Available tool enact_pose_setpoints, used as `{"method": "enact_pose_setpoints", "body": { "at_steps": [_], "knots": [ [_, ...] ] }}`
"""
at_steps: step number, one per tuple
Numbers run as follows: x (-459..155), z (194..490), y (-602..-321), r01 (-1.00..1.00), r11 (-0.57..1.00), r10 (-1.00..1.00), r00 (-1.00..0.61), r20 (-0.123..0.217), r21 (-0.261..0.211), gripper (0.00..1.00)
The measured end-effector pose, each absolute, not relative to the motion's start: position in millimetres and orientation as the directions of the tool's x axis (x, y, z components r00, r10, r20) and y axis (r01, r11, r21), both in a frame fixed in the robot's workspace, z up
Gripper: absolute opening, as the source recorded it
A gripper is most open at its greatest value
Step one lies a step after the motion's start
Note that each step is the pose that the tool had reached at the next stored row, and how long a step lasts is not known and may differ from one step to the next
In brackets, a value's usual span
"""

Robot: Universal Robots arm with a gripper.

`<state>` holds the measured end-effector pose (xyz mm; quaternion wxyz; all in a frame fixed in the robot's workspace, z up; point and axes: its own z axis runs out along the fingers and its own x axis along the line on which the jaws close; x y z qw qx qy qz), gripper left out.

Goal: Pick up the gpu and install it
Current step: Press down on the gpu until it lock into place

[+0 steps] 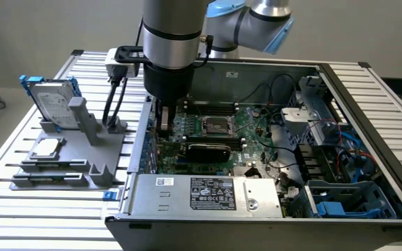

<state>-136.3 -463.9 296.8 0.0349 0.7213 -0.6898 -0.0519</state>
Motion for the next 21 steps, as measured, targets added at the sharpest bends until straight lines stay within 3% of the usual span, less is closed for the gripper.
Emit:
{"method": "enact_pose_setpoints", "body": {
  "at_steps": [21],
  "knots": [
    [-139.8, 296.9, -461.1, -0.991, -0.039, -0.999, 0.036, -0.026, 0.131, 0.11]
  ]
}}
